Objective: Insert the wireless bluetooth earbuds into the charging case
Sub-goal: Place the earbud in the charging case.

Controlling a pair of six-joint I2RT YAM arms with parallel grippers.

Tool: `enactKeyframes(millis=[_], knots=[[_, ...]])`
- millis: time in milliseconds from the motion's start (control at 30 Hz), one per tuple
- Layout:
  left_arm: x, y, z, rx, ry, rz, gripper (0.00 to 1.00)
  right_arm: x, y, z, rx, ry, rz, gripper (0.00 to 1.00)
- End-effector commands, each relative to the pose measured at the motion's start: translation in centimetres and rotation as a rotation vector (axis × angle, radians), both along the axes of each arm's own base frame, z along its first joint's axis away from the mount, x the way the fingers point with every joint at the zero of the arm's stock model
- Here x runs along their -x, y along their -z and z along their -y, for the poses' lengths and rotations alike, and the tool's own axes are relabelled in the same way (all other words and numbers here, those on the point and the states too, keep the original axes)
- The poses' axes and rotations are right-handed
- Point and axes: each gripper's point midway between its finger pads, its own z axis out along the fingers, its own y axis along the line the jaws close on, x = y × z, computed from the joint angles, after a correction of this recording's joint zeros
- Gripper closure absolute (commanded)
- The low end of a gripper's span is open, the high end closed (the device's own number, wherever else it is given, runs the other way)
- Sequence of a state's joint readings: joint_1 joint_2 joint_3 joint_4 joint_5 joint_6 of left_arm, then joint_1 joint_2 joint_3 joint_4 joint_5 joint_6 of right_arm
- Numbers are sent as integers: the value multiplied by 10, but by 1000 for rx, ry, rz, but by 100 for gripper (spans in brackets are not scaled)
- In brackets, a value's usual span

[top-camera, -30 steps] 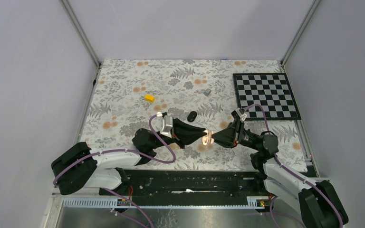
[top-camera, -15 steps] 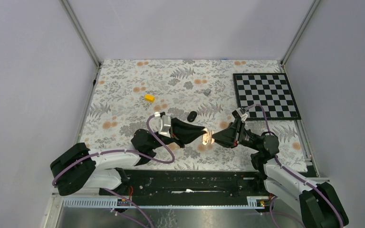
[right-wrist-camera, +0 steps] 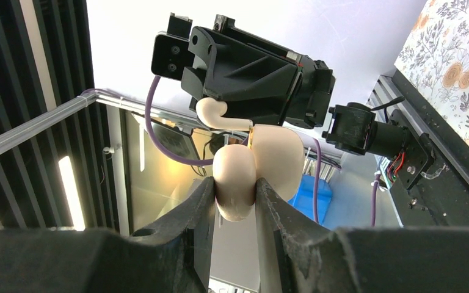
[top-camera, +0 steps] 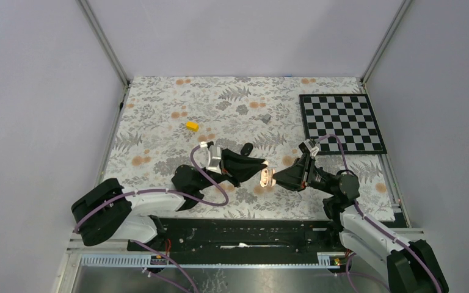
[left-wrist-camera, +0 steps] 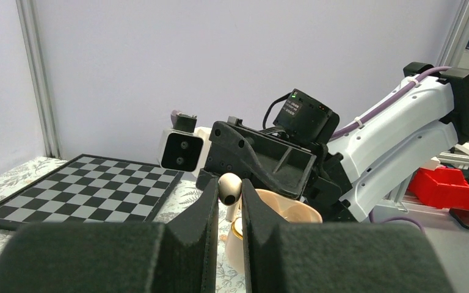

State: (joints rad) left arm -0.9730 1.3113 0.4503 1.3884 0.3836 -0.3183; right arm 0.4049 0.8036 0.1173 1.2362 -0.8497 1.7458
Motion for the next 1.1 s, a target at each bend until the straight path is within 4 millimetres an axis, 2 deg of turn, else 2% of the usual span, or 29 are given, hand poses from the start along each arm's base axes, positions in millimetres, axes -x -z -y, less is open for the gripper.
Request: enactKeyframes(millis=[0,300,1067], knots=[[7,-30,-5,92,23,50,100,2,-6,2,-15,18,57,100],[12,-39,-13,94,11,85,100,0,-5,2,-9,20,54,100],[16,-22,1,54,84,69,100,1,-6,1,-5,19,61,100]])
